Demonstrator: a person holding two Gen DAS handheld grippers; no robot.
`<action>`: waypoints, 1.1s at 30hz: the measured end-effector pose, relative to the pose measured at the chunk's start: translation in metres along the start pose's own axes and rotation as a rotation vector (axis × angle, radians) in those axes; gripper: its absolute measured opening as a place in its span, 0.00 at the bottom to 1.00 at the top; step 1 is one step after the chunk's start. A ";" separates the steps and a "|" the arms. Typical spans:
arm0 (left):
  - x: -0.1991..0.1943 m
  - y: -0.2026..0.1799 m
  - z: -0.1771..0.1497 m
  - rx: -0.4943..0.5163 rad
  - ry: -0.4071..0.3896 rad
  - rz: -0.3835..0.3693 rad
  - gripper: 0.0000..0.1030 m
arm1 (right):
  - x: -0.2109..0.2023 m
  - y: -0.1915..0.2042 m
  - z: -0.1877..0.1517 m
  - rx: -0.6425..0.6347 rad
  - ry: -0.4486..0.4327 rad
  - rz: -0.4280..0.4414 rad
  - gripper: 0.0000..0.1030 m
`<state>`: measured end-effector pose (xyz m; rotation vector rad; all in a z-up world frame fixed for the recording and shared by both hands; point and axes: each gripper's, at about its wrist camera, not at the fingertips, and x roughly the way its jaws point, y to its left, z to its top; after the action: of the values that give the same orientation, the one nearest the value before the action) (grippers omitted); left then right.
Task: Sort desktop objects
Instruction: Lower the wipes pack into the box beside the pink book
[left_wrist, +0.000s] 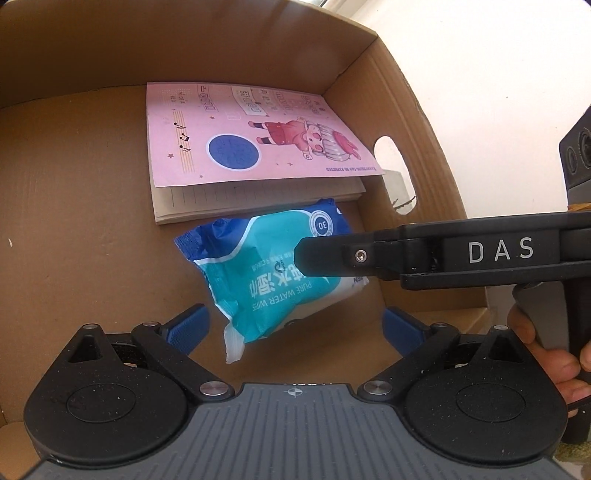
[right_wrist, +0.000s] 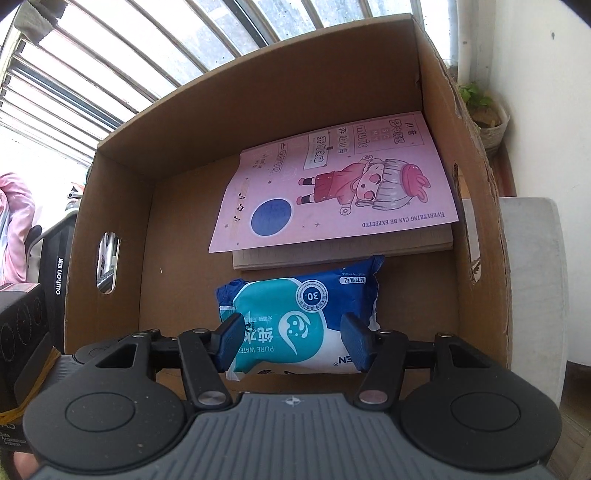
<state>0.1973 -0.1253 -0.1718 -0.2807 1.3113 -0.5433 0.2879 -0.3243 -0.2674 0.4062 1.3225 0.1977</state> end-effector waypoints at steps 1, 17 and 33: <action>0.002 0.000 0.001 0.000 0.002 -0.008 0.97 | 0.000 0.001 0.000 -0.009 0.003 -0.005 0.57; 0.018 -0.016 0.005 0.035 0.018 -0.048 0.97 | -0.007 -0.001 -0.008 -0.030 0.031 -0.071 0.57; 0.032 -0.031 0.006 0.085 0.032 -0.087 0.98 | -0.017 -0.003 -0.011 -0.010 -0.001 -0.081 0.57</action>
<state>0.2009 -0.1686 -0.1823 -0.2607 1.3078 -0.6783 0.2734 -0.3310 -0.2557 0.3441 1.3335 0.1361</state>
